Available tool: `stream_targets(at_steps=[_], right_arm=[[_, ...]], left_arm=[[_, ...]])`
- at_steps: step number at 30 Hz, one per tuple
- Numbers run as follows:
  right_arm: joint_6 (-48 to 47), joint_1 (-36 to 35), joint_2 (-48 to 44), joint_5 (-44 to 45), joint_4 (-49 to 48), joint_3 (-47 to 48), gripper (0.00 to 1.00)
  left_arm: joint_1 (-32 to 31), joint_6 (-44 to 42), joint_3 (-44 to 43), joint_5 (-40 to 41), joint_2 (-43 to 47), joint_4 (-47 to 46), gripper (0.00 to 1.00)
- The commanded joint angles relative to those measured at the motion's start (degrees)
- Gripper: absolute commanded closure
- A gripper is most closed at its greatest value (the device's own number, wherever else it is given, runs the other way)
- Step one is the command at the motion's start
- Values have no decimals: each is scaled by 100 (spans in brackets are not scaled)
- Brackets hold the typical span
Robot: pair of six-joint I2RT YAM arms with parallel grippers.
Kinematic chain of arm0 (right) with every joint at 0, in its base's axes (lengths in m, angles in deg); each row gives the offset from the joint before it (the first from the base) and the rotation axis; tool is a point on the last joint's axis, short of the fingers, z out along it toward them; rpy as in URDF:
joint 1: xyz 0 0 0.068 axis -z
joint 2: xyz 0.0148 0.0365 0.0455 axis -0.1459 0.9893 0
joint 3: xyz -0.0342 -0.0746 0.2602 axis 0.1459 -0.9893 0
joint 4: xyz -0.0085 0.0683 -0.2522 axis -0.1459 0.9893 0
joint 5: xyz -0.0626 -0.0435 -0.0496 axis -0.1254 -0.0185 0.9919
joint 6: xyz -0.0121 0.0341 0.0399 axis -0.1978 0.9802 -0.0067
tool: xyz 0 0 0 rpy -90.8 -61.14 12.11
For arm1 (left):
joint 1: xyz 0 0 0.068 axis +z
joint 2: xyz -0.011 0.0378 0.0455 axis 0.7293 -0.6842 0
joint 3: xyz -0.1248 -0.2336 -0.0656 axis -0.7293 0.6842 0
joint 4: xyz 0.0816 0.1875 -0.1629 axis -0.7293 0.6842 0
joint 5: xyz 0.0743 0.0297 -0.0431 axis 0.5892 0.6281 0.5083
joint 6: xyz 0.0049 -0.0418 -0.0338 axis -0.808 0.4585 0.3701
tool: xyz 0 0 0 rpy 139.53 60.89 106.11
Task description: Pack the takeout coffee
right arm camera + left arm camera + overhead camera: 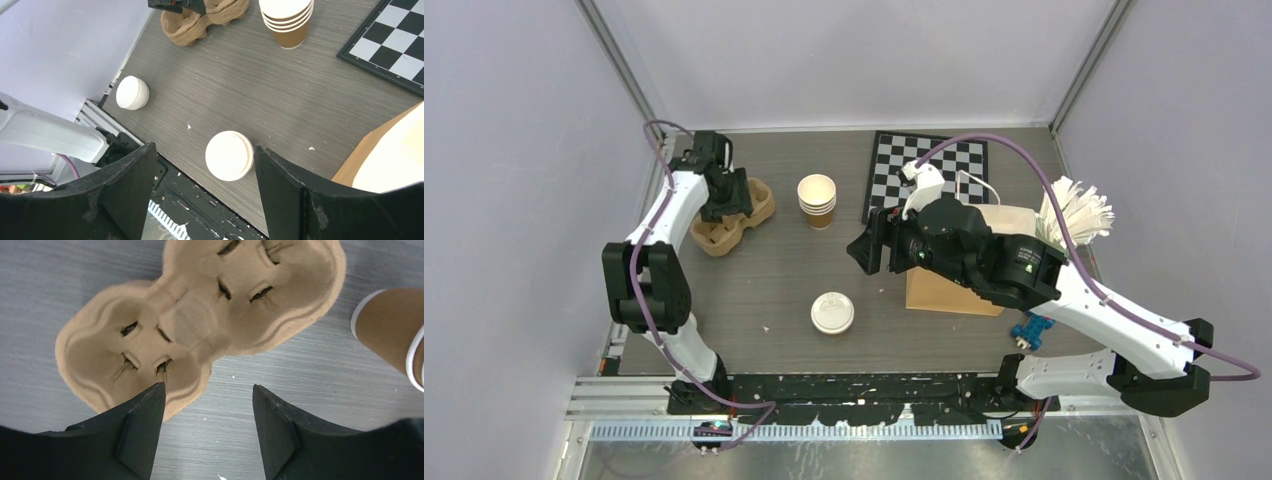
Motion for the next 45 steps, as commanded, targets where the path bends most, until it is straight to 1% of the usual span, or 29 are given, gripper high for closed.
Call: stream_targets(at_steps=[1, 4, 6, 8, 11, 12, 14, 16, 17, 20, 23, 25, 30, 33, 36, 41, 45], right_arm=[[-47, -14, -28, -37, 306, 292, 25], [-80, -19, 1, -109, 554, 422, 25], [-124, -11, -16, -67, 661, 468, 25], [-182, -19, -57, 20, 670, 454, 25], [-273, -18, -62, 111, 606, 448, 25], [-299, -18, -41, 129, 585, 472, 25], [-352, -19, 31, 131, 570, 531, 25], [-414, -15, 105, 127, 574, 614, 25], [-451, -12, 129, 109, 580, 662, 25], [-525, -13, 171, 102, 632, 731, 25], [-599, -14, 155, 123, 672, 743, 24], [-658, -11, 144, 150, 693, 743, 24], [-706, -16, 241, 123, 801, 868, 24], [-722, -15, 323, 146, 922, 1015, 24], [-740, -15, 355, 190, 941, 1049, 24], [-794, -19, 415, 230, 938, 1130, 24], [-834, -18, 456, 247, 945, 1180, 24]], left_arm=[[36, -1383, -481, -734, -101, 20, 34], [38, -1810, -529, -881, -81, -93, 34], [39, -1861, -617, -681, -123, -78, 34], [36, -1657, -880, -303, -259, 204, 36], [37, -970, -1147, 311, -399, 560, 36], [40, -884, -1149, 249, -385, 542, 37], [28, -1078, -877, -131, -162, 74, 37], [33, -1472, -471, -137, 26, -514, 37], [35, -1665, -467, -63, 41, -592, 36], [45, -2222, -762, -190, -196, -311, 36], [44, -2691, -912, -647, -505, -41, 42], [43, -2906, -984, -612, -645, 81, 46], [58, -3446, -856, -627, -647, -148, 47], [80, -3597, -902, -682, -674, -194, 47], [149, -3708, -957, -966, -766, -179, 48], [154, -3955, -1006, -1002, -1011, 82, 49], [181, -3999, -968, -1021, -1050, -33, 49]])
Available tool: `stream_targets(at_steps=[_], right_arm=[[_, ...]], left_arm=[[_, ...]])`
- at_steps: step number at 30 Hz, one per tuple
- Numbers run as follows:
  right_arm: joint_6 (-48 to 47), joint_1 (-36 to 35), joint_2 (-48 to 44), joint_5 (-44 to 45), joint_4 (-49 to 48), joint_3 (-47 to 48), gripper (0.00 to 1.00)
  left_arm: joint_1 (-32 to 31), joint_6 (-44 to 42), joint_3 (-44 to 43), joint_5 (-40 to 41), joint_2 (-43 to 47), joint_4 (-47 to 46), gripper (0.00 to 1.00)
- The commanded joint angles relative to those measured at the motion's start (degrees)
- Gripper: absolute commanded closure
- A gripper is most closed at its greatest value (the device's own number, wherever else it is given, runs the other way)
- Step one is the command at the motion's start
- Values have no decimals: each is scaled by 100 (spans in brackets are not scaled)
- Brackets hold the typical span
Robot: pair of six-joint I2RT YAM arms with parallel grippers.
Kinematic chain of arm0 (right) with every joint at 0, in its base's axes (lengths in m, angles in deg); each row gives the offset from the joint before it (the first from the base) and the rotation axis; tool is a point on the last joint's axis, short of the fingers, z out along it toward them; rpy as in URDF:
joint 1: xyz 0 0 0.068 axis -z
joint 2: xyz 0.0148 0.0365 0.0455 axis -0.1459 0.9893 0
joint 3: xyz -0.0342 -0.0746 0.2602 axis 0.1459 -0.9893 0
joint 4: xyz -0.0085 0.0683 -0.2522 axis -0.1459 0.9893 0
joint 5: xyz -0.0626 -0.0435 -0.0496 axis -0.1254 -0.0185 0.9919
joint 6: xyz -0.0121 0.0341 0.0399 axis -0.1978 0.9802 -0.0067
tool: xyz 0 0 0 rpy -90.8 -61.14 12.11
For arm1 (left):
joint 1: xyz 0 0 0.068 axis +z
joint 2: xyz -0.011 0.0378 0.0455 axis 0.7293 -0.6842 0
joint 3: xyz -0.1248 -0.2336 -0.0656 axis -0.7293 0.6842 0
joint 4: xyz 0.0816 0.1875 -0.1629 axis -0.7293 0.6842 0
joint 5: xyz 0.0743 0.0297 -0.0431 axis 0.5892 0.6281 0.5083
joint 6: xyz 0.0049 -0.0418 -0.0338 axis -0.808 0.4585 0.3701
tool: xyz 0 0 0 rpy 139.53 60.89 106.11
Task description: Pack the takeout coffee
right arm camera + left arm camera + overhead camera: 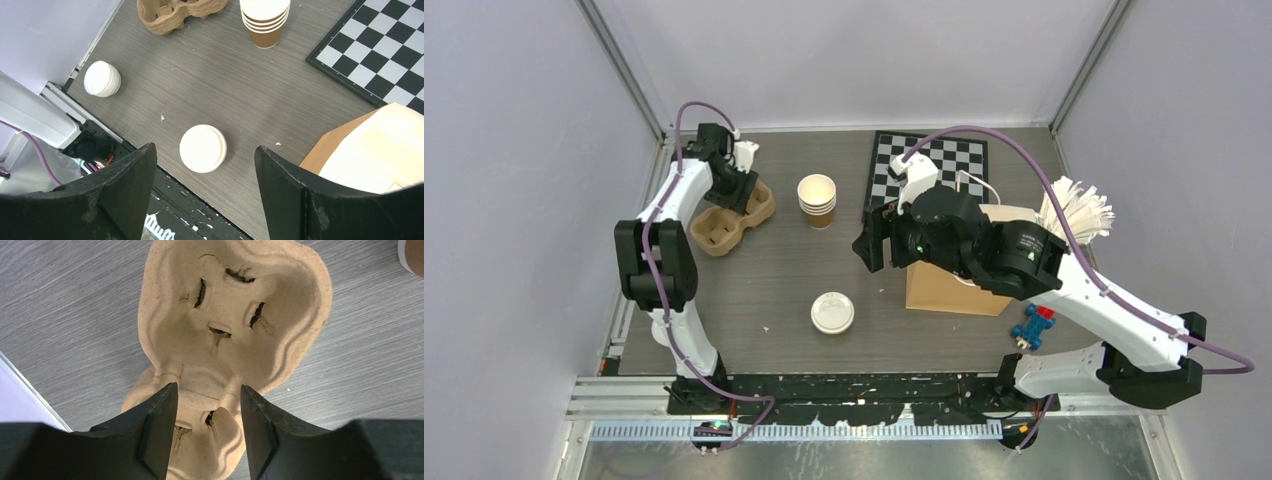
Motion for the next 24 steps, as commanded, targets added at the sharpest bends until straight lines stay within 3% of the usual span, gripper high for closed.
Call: stream_targets(at_steps=[1, 12, 17, 24], right_arm=[[-149, -18, 54, 103, -38, 294, 24], [-220, -19, 141, 124, 16, 393, 24], [-288, -19, 173, 138, 15, 424, 24], [-275, -14, 140, 128, 21, 353, 24]], left_arm=[[61, -228, -153, -175, -63, 11, 50], [97, -256, -433, -152, -205, 168, 54], [97, -324, -423, -164, -301, 284, 61], [97, -385, -240, 124, -216, 198, 55]])
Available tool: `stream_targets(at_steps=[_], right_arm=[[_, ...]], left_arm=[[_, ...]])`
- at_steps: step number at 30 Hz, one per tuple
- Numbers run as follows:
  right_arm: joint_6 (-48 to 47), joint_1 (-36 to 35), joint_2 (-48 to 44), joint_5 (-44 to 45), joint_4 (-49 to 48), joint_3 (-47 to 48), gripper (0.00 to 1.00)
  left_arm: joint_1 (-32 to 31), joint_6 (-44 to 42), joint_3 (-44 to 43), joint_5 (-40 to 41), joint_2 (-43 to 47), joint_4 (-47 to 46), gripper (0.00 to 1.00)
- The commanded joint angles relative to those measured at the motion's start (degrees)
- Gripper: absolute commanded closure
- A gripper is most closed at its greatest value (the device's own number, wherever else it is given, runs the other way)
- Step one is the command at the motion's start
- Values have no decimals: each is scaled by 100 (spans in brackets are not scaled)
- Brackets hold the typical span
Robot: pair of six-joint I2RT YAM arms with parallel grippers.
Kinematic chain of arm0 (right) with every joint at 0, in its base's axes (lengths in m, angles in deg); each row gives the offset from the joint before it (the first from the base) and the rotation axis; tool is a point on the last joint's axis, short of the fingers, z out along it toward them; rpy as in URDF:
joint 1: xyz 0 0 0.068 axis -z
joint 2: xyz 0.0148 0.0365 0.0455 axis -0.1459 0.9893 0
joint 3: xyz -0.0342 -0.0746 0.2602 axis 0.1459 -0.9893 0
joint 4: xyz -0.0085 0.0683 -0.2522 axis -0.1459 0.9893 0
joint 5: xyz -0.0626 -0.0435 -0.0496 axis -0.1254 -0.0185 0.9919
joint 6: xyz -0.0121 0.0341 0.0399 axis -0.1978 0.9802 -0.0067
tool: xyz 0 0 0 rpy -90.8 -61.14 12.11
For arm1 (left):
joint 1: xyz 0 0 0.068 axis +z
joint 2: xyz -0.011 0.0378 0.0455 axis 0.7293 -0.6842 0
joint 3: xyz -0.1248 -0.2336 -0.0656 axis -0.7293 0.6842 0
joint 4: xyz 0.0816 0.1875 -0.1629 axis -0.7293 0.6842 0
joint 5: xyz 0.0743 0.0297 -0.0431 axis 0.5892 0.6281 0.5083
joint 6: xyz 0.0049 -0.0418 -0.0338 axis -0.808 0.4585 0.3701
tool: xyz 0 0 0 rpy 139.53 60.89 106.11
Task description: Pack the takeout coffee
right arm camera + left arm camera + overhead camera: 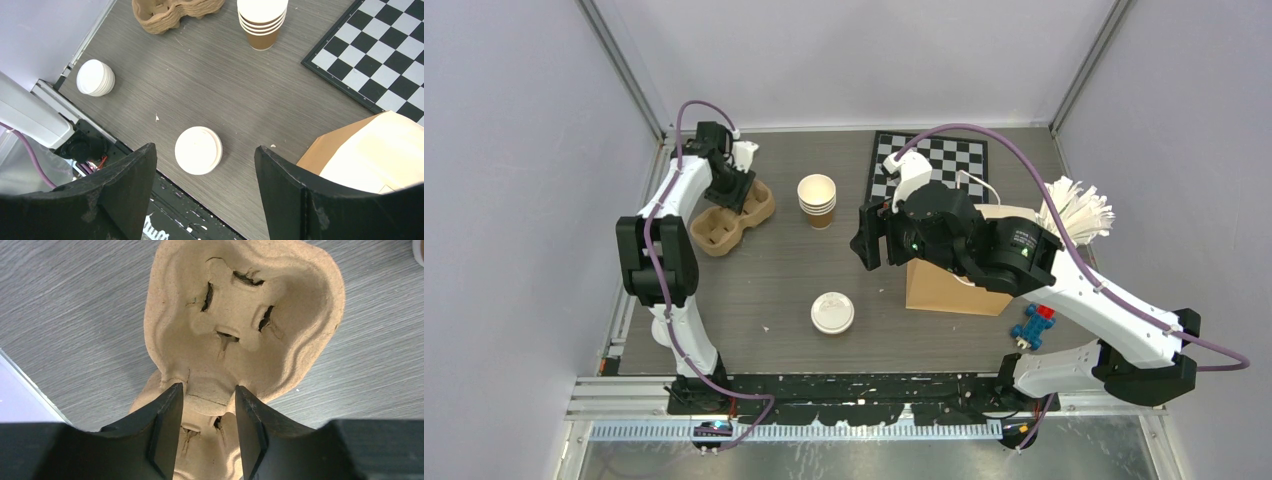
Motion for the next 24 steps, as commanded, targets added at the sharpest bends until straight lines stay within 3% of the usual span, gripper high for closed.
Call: stream_targets(at_steps=[1, 9, 24], right_arm=[[-119, -19, -46, 75, -39, 173, 24], [-185, -19, 23, 40, 45, 259, 24], [-316, -14, 26, 95, 56, 262, 24]], left_arm=[[29, -164, -17, 192, 47, 64, 54], [29, -247, -38, 270, 95, 138, 51], [29, -206, -122, 43, -88, 350, 60]])
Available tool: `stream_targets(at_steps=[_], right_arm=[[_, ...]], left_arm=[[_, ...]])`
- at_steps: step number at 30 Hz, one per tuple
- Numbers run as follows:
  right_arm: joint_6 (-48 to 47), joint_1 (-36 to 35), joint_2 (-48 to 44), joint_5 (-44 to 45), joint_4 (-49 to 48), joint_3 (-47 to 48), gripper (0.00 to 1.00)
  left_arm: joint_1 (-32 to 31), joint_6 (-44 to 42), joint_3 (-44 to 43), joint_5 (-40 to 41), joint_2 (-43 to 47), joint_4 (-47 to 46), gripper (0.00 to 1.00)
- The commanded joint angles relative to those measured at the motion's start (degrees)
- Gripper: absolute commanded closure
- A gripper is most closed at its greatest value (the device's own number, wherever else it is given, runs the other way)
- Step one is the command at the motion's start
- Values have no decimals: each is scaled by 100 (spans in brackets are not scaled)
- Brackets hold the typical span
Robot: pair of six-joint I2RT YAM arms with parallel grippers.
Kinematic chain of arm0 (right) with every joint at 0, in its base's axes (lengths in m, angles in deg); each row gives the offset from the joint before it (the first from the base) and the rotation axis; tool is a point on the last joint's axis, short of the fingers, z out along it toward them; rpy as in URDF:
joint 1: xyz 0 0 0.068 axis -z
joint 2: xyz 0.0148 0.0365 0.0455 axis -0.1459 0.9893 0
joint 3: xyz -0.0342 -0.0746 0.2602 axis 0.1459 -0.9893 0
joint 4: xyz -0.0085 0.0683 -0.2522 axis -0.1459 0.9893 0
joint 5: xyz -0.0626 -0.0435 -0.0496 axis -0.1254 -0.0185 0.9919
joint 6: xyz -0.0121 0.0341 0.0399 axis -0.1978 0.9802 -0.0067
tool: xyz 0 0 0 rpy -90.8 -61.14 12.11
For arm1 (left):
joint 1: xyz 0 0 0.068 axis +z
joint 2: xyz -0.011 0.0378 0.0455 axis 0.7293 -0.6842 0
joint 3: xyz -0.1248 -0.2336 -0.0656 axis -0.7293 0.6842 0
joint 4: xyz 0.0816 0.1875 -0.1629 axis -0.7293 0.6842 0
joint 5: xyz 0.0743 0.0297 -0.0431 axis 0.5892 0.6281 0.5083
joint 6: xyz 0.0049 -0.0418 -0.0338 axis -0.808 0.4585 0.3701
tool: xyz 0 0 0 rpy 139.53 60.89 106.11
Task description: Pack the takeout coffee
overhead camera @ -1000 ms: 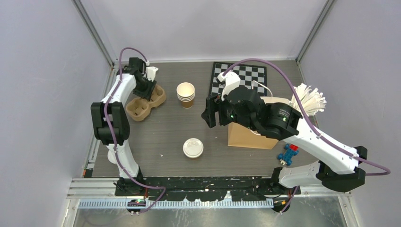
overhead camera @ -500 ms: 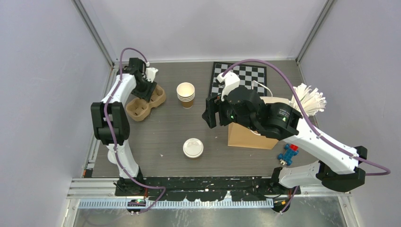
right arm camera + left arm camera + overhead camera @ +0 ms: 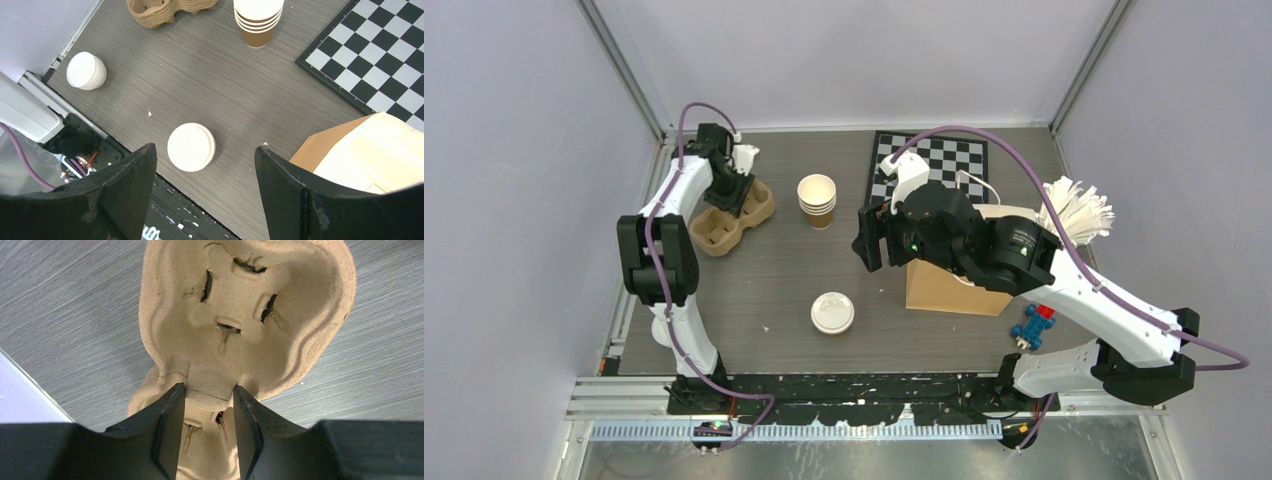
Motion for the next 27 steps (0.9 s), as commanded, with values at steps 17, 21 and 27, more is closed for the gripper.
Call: stream_targets(at_steps=[17, 21, 27], right_arm=[[-135, -14, -133, 62, -71, 199, 24], [-35, -11, -197, 89, -75, 193, 24], [145, -11, -284, 361, -58, 299, 24]], left_arm=[[-32, 471, -1031, -203, 386, 1257, 68], [-85, 627, -1372, -280, 456, 1608, 69], [-390, 850, -1790, -689, 739, 1921, 70]])
